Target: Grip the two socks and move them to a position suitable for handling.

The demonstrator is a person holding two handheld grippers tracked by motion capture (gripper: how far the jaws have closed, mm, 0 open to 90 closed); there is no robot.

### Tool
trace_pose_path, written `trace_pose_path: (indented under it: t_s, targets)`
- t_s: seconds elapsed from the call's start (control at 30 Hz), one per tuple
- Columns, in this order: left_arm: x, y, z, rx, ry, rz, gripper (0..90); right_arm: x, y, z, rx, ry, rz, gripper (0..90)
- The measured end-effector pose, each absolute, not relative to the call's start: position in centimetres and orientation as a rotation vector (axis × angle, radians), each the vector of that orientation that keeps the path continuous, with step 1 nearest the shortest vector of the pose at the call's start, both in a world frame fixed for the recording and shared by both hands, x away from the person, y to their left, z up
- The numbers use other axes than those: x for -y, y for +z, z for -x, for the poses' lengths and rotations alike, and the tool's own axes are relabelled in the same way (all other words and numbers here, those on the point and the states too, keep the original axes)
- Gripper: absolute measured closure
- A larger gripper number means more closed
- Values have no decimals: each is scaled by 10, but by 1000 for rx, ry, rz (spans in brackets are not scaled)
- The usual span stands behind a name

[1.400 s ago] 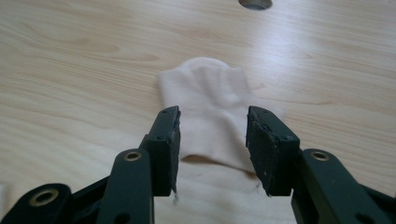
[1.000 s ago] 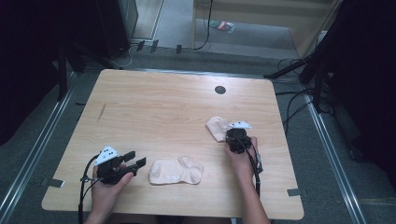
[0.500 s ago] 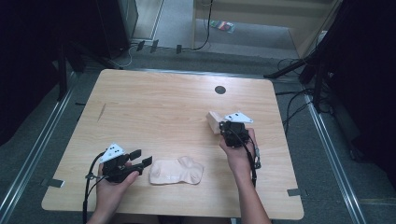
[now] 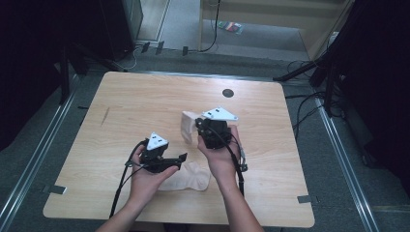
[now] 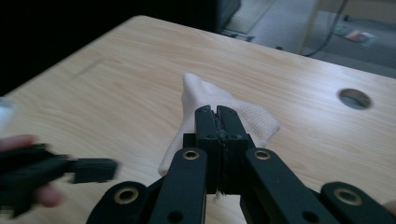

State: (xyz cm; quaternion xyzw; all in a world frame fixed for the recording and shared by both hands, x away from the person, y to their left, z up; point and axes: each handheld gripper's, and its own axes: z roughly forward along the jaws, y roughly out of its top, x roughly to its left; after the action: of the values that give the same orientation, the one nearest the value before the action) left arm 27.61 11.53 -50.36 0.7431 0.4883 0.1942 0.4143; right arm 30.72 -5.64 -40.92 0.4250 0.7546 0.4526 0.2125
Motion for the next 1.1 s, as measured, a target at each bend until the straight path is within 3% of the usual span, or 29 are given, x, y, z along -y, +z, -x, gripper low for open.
trace_pose_path:
  t_s: [0.1,0.13,0.23,0.27,0.3,0.5,0.73,0.8,0.87,0.9,0.97,1.03,1.1]
  targets:
    - [-108,-502,-278,-1240,593,-1857,195,43,-405,-297,-2113,1299,-1147,897]
    - [-109,-501,-278,-1234,643,-1844,293,40,-404,-294,-2118,1306,-1141,897]
    - [-121,-498,-278,-1195,705,-1836,783,36,-403,-289,-2119,1297,-1106,897]
    - [-127,-497,-278,-1188,732,-1847,874,37,-404,-289,-2113,1287,-1100,897]
    - [-132,-496,-279,-1190,773,-1856,892,39,-405,-290,-2107,1279,-1100,897]
    - [-154,-494,-281,-1115,839,-1976,900,46,-440,-304,-2130,1247,-1166,897]
    - [-157,-522,-290,-1098,705,-2161,877,46,-498,-315,-2189,1132,-1252,898]
    - [-164,-525,-295,-1149,601,-2119,793,49,-510,-316,-2201,1078,-1254,898]
    - [-172,-526,-297,-1184,590,-2087,699,55,-517,-318,-2217,1071,-1264,893]
    - [-177,-526,-297,-1195,568,-2076,638,58,-519,-318,-2220,1076,-1271,875]
    - [-187,-525,-298,-1172,451,-2061,552,68,-519,-318,-2208,1098,-1283,735]
    - [-198,-522,-298,-1176,421,-2026,483,82,-515,-318,-2126,1118,-1314,602]
    - [-209,-519,-300,-1212,391,-1960,470,99,-509,-318,-2050,1184,-1351,567]
